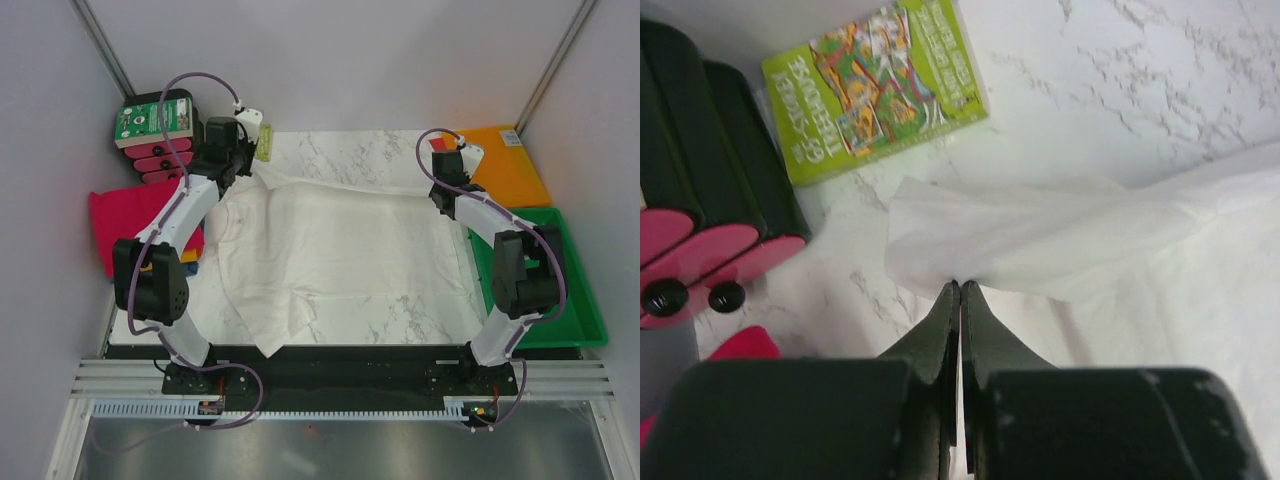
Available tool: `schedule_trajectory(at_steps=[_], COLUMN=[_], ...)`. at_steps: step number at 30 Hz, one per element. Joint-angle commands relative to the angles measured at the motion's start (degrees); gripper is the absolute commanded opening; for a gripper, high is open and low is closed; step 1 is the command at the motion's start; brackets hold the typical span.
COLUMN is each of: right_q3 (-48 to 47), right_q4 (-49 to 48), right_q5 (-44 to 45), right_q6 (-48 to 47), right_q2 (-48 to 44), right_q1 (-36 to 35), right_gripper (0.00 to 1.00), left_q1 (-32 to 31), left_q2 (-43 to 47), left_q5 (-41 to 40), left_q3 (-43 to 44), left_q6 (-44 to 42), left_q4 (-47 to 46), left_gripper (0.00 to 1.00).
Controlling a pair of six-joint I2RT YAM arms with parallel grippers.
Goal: Fold and stack the t-shirts
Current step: Fold the tshirt
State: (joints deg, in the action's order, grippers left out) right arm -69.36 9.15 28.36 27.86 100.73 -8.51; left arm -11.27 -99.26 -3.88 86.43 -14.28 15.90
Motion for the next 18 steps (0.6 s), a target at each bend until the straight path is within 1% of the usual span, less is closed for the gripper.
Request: schedule_trajectory(at_steps=[1,9,18], right_q3=[2.5,3.1,3.7], right_q4=[-0.8,-0.4,0.9], right_q5=[2.1,3.6,3.5], right_q6=[1.8,1.8,3.0], right_q2=[-3.0,-1.7,0.6], right_q1=[-0.2,-0.1,-0.2], right_gripper=[0.0,0.0,0.0], left_q1=[0.1,0.1,0.1], left_q2=[4.9,10.7,15.1], left_q5=[1.9,3.1,3.6], left_q3=[-5.9,-16.0,-22.8], left_q6=[2.2,2.2,2.0], left_q4=[-0.9,-0.5,1.3], left_gripper=[0.02,0.02,0.02])
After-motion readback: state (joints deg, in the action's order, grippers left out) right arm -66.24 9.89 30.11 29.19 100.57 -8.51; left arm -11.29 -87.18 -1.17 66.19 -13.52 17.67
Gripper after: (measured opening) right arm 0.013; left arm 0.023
